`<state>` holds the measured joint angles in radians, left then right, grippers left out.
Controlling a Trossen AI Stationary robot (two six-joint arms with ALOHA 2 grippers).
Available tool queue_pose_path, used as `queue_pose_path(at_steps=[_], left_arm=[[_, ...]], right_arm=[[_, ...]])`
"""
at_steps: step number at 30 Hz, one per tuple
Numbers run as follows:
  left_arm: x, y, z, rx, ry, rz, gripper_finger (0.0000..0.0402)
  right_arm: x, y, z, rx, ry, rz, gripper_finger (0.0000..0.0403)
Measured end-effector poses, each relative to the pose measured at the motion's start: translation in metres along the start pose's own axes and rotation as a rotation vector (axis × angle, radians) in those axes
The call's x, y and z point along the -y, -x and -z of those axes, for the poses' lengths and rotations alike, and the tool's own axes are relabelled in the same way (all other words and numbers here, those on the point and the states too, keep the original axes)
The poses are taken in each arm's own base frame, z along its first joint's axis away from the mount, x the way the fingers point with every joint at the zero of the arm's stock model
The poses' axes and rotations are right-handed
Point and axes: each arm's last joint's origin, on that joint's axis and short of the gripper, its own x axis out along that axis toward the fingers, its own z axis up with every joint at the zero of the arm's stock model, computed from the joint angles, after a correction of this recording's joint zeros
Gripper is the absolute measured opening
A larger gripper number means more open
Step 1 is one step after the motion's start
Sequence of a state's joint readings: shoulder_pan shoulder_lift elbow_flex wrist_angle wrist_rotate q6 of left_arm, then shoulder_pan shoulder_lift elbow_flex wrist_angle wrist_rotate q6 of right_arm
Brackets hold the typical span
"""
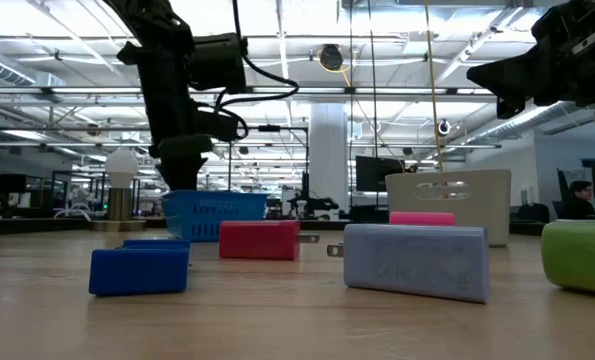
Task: Pick & Place Office items
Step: Put the black digital clock into the blue bin, then put the pink charger adapter into the gray bin
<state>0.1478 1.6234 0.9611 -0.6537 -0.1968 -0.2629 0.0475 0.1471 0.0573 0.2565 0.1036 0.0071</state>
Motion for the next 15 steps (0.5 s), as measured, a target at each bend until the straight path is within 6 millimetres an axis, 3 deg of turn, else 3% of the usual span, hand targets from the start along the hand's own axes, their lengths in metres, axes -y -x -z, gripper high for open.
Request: queue_pose_path(at_steps=[7, 11, 15], left_arm=[[0.000, 0.010, -0.004, 0.035, -0.043, 0.007, 0.0159], [0.006, 0.045, -0.008, 0.175, -0.081, 0.042, 0.0156], [0.010, 0.095, 0.001, 0.380, -0.091, 0.089, 0.0121]], right_arm=[[0.000, 0.000, 0.000, 0.000, 0.000, 0.000, 0.0002], [0.000, 0.000, 0.000, 0.000, 0.000, -0.001, 0.0002], [0.000, 0.000, 0.000, -0.004, -0.009, -0.003, 0.0002]])
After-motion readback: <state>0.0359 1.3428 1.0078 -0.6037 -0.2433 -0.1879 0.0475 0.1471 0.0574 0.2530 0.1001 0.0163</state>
